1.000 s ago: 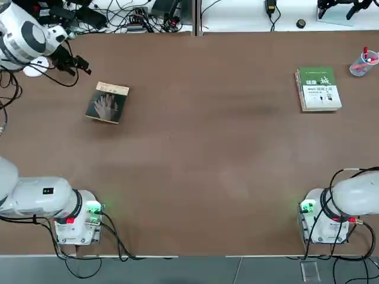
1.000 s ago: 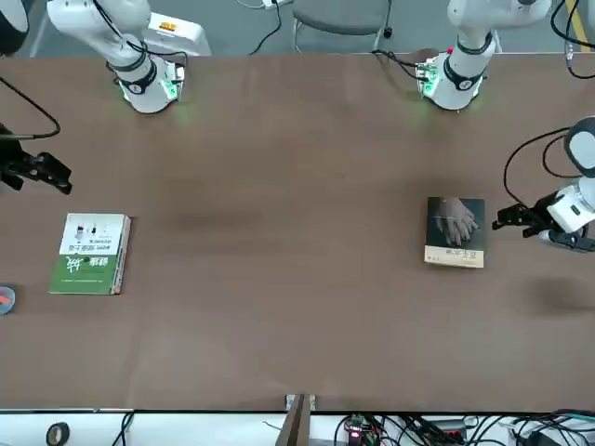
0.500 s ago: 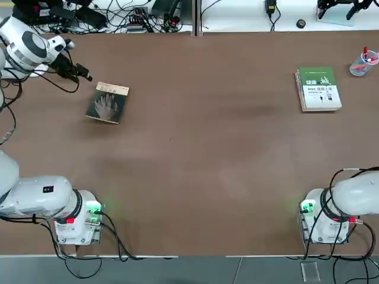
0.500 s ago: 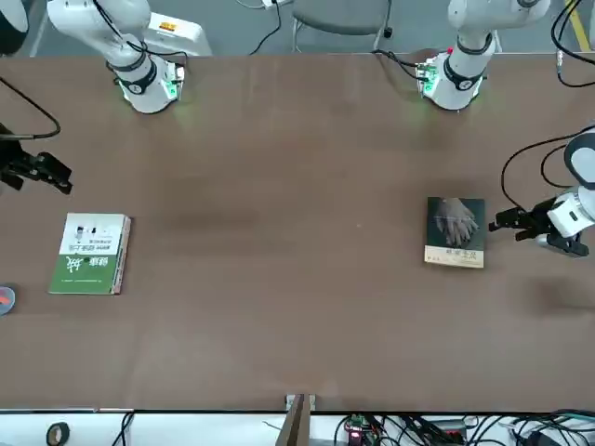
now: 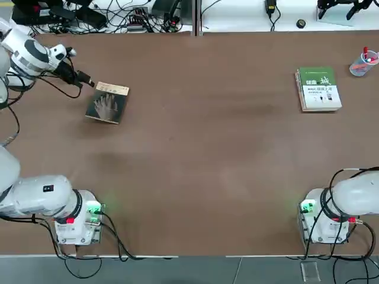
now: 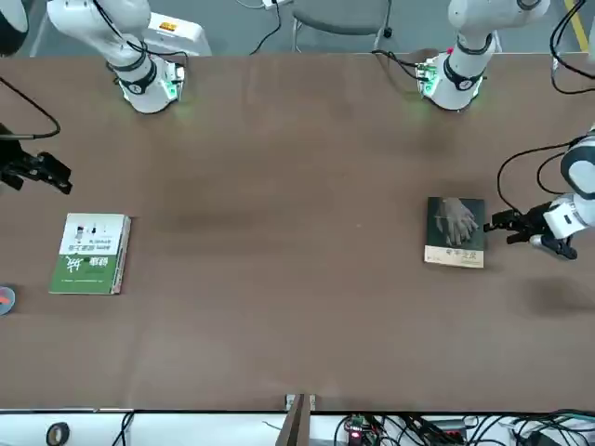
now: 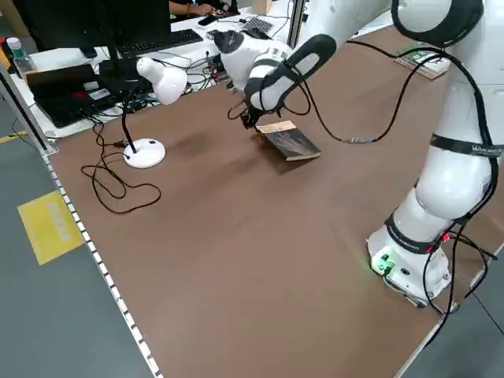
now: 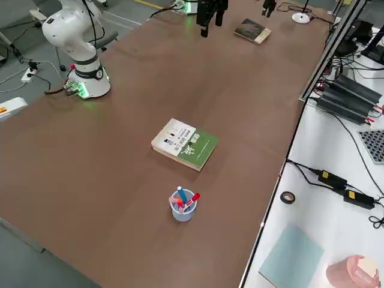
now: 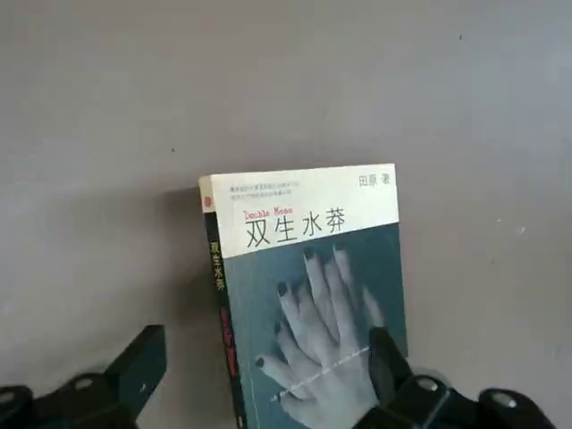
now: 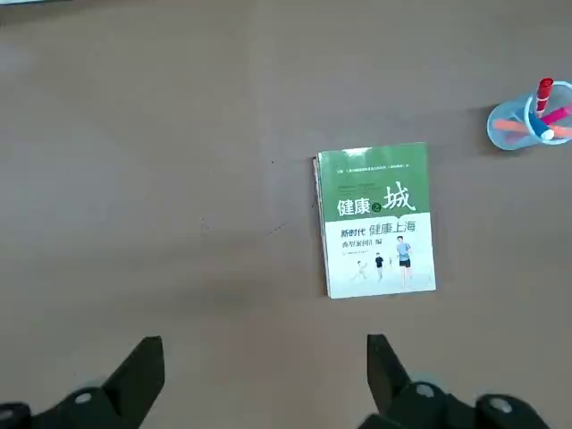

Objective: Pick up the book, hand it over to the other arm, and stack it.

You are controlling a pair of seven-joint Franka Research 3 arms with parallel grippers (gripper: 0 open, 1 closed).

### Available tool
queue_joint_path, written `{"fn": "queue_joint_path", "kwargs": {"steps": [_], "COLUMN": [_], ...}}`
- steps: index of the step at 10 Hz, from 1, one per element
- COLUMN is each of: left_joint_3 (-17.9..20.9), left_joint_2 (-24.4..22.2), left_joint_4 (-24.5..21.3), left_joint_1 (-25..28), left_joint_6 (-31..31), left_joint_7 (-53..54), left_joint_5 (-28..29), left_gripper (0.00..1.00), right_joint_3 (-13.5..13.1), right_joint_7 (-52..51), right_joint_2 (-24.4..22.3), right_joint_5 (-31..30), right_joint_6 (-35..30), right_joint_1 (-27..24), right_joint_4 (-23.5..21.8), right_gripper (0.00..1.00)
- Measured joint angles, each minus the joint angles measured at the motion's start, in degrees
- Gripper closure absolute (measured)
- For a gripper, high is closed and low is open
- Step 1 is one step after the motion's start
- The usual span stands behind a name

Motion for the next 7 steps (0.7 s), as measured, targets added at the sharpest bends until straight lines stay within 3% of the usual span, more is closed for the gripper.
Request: {"fn": "queue_joint_path", "kwargs": {"steps": [7], "left_joint_3": [-0.1], "left_joint_2": [4.8], "left_joint_4": [1.8], "left_joint_1": [2.4], "left_joint_6": [-0.3], "left_joint_7": [7.1], "left_joint_5": [-2.9], "left_gripper": [0.01], "right_joint_3": [0.0], "right_joint_7": [0.0], "right_joint_2": [0.0], "right_joint_5": [0.0], "right_joint_6": [0.0], "right_joint_1": [0.0], "right_joint_4": [0.0], "right_gripper": [0.0]}}
